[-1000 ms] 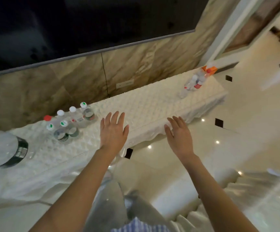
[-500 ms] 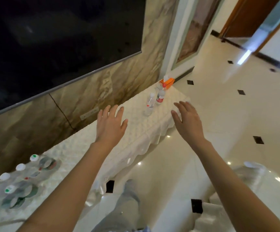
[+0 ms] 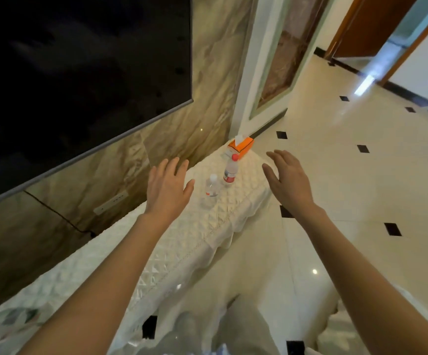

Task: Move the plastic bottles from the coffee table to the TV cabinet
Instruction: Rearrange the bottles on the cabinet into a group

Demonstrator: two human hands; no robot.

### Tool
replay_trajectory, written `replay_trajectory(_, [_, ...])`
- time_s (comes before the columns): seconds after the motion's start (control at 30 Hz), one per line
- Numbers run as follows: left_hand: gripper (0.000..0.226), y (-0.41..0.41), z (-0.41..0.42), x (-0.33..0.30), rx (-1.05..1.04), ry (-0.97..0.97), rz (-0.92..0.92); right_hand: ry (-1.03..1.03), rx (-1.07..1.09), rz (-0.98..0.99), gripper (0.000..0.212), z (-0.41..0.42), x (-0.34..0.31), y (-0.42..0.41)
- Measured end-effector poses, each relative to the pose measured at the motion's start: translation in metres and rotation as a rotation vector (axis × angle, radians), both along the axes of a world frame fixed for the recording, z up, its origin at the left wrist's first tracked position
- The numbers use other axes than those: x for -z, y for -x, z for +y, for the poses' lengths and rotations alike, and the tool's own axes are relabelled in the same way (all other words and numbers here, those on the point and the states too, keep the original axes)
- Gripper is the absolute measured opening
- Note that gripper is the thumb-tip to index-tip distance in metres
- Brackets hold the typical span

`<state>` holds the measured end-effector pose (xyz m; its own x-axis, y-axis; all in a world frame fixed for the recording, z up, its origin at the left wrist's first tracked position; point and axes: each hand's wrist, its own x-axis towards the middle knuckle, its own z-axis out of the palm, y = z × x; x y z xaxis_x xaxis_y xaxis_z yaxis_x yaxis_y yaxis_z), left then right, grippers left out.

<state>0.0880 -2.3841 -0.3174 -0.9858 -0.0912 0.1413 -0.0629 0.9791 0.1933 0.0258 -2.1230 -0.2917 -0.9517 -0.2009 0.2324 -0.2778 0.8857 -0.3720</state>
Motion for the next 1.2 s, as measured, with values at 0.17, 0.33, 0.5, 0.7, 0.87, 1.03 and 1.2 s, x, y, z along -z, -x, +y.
replay_trajectory(0.17, [0.051,0.061,0.027,0.027,-0.086,-0.019,-0.071,-0.014,-0.083,-0.033,0.041,0.021,0.017,0.08])
replay_trajectory(0.33, [0.052,0.108,0.058,0.051,-0.236,-0.034,-0.152,-0.038,-0.244,-0.074,0.041,0.038,0.046,0.156])
replay_trajectory(0.5, [0.058,0.135,0.078,0.088,-0.371,-0.103,-0.243,-0.059,-0.384,-0.18,0.041,0.041,0.093,0.209])
replay_trajectory(0.7, [0.066,0.156,0.078,0.14,-0.509,-0.201,-0.359,-0.085,-0.52,-0.319,0.043,0.018,0.152,0.254])
replay_trajectory(0.87, [0.07,0.178,0.072,0.182,-0.56,-0.257,-0.395,-0.109,-0.586,-0.352,0.044,-0.008,0.195,0.287])
replay_trajectory(1.03, [0.075,0.192,0.073,0.224,-0.634,-0.35,-0.454,-0.242,-0.628,-0.452,0.061,-0.021,0.246,0.323])
replay_trajectory(1.2, [0.079,0.206,0.089,0.264,-0.741,-0.552,-0.432,-0.282,-0.681,-0.511,0.068,-0.02,0.287,0.353])
